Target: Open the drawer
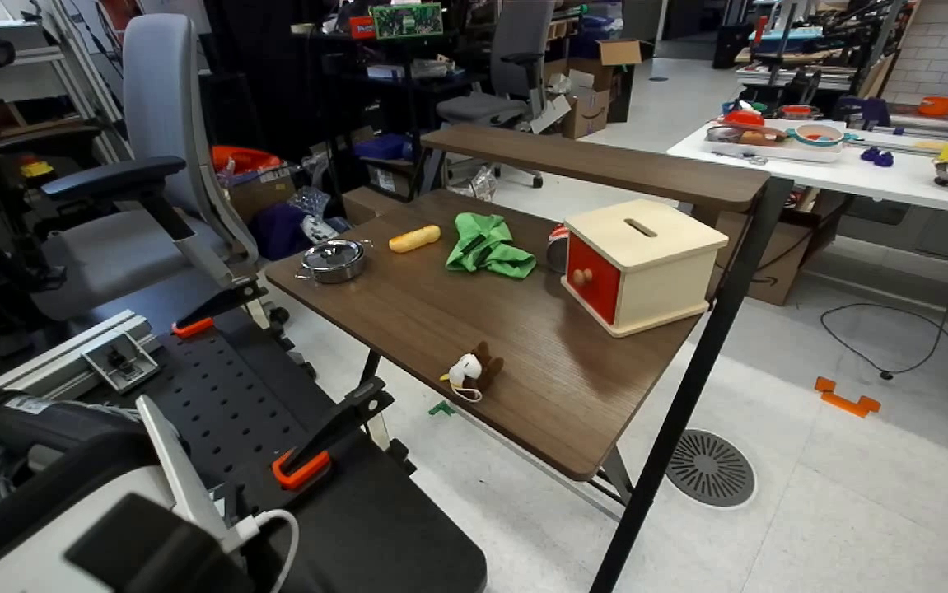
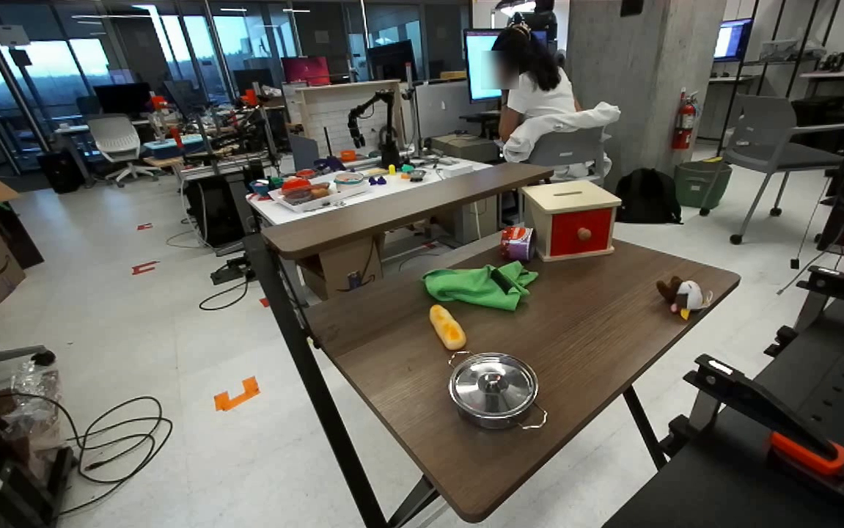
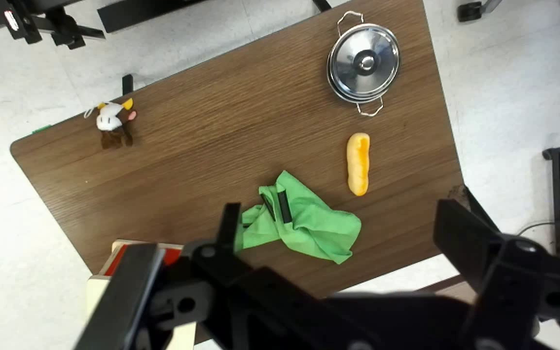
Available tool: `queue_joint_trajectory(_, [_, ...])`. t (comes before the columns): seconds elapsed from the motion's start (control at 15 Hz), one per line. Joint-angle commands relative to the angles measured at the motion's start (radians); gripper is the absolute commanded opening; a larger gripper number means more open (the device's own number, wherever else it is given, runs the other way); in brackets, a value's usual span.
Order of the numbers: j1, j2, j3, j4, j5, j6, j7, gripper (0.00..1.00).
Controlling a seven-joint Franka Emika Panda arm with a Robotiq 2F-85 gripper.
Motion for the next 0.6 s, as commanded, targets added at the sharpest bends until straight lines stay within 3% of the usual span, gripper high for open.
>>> queue_joint_trajectory(0.0, [-0.006, 0.058, -0.030, 0.011, -0.017, 0.086, 0.013, 1.00])
queue_joint_trajectory(0.53, [-0.039, 0.263, -0.127, 0.066, -0.003, 0.288, -0.021, 1.00])
